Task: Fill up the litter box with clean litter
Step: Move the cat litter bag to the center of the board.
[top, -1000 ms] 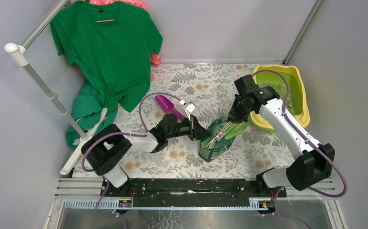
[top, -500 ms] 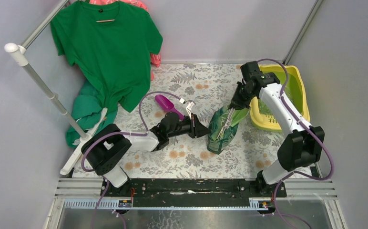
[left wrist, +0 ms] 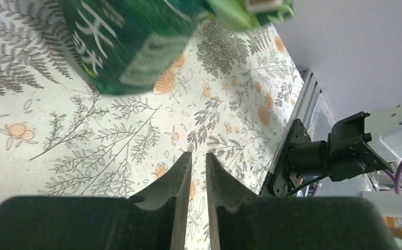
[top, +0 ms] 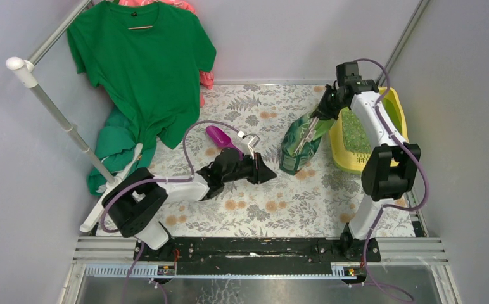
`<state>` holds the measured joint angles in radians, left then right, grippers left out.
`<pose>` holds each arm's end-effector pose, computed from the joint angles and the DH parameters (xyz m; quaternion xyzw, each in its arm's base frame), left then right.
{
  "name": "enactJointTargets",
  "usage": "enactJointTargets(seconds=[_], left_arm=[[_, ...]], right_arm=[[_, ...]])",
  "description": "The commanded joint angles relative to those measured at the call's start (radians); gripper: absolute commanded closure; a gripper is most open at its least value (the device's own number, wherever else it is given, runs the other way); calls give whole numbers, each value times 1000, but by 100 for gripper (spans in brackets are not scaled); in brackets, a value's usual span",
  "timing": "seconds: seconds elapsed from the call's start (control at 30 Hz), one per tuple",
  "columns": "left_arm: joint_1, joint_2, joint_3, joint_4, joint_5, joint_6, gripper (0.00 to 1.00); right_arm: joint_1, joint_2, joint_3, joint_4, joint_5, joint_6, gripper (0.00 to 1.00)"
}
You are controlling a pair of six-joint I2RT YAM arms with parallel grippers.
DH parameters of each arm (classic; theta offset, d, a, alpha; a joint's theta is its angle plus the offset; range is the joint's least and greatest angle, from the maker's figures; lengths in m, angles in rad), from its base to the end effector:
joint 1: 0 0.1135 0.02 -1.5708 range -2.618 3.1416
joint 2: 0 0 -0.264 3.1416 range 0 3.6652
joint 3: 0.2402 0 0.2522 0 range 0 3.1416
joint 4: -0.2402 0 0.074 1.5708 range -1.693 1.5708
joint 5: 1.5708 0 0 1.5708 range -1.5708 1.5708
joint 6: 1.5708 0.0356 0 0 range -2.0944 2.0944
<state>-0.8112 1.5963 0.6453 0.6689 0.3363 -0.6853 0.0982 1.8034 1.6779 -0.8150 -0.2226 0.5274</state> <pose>0.2127 -0.2410 0.1829 0.1499 0.7803 -0.5010 0.3430 0.3928 0.0466 0.3114 0.1676 0.9305 0.1953 0.2606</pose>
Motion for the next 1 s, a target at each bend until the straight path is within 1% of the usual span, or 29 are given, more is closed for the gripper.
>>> enactJointTargets(seconds=[0.0, 0.03, 0.1, 0.13, 0.2, 0.27, 0.37, 0.47, 0.53, 0.6, 0.63, 0.67, 0.7, 0.77, 0.83, 0.87, 0.9, 0.93, 0.97], left_arm=[[-3, -85, 38, -106, -44, 73, 77], [-2, -100, 41, -120, -45, 78, 77], [-3, -135, 51, -166, -56, 93, 76], [-3, -150, 56, -186, -60, 95, 75], [-2, -180, 60, -215, -68, 97, 74], [-4, -209, 65, -247, -82, 95, 72], [-15, -243, 82, -308, -114, 103, 71], [-30, -281, 99, -377, -155, 112, 69], [-34, -319, 103, -411, -177, 110, 68], [-41, -362, 112, -470, -217, 109, 68], [-45, -388, 121, -502, -231, 111, 68], [-51, -416, 128, -532, -247, 115, 68], [-57, -442, 132, -565, -265, 119, 67], [-68, -497, 138, -633, -313, 125, 65], [-69, -555, 135, -714, -365, 121, 60], [-69, -583, 131, -740, -386, 116, 55], [-70, -612, 120, -761, -397, 110, 24], [-70, -638, 111, -781, -409, 102, 4], [-71, -666, 98, -799, -417, 91, 2]], right_arm=[[-56, 45, 119, 194, -51, -64, 100], [-62, 63, 139, 171, -64, -74, 94], [-68, 72, 165, 128, -41, -93, 62], [-71, 63, 166, 113, -19, -103, 52], [-80, 16, 137, 124, 25, -102, 36], [-91, -40, 109, 143, 44, -98, 25], [-125, -98, 117, 126, 57, -99, 23], [-135, -196, 93, 125, 81, -102, 22], [-135, -295, 33, 162, 87, -96, 20], [-135, -409, -51, 216, 54, -92, 16], [-135, -466, -96, 235, 25, -98, 11], [-135, -522, -139, 251, -6, -106, 3], [-135, -571, -178, 260, -32, -112, 1], [-135, -662, -255, 261, -86, -130, 0], [-135, -754, -346, 265, -128, -132, 0], [-135, -799, -400, 281, -158, -127, 0], [-135, -846, -460, 305, -210, -127, 0], [-135, -887, -516, 333, -241, -118, 0], [-134, -928, -580, 366, -290, -110, 0]])
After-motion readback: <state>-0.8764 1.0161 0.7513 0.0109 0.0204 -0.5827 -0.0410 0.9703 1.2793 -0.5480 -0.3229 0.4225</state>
